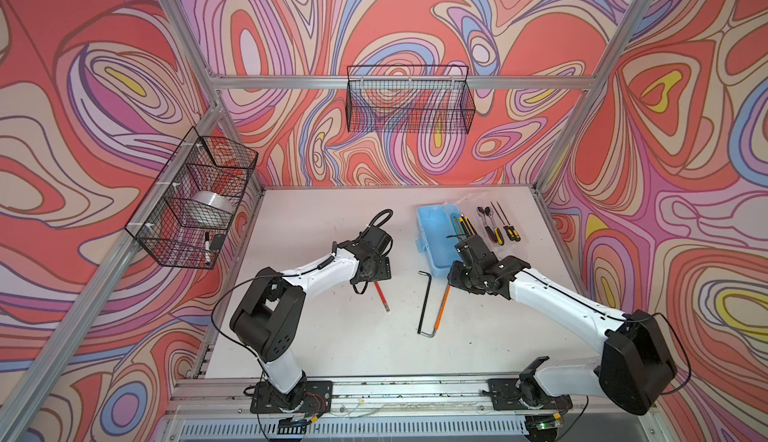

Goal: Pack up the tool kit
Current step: 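Lower the right gripper and close it on the orange-handled hex key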

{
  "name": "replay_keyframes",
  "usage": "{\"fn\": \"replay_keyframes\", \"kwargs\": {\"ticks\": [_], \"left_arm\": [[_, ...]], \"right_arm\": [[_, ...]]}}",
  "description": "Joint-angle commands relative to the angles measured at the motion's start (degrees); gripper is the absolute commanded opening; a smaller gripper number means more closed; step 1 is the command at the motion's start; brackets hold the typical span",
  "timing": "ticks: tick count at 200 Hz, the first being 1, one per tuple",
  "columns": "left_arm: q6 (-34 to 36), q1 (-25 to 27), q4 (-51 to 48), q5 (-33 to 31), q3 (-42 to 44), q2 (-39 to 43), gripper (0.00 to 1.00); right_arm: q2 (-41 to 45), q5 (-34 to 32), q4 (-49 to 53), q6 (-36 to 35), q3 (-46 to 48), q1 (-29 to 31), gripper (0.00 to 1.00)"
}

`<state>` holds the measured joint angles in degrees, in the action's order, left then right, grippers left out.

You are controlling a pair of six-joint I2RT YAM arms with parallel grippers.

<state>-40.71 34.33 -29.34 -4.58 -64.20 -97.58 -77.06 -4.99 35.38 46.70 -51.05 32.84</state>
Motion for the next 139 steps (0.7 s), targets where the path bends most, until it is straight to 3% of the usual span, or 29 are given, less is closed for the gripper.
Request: {"fn": "replay_keyframes", "kwargs": {"ticks": [1, 45, 139], "left_arm": [[-0.5, -0.3, -1.3, -1.6, 1.3, 1.9, 0.85], [-1.9, -0.5, -1.4, -3.1, 2.9, 3.4, 0.90], [-3.1, -0.6, -2.7, -5.2, 3.8, 4.8, 0.96]], "right_arm": [[-0.6, -2.1, -0.9, 5.4, 1.9, 2.8, 0.45], [-5.0, -1.9, -2.8, 7.2, 3.2, 6.4, 0.44], [-12.6, 0.3, -6.1, 7.8, 5.8, 8.0, 0.36]]}}
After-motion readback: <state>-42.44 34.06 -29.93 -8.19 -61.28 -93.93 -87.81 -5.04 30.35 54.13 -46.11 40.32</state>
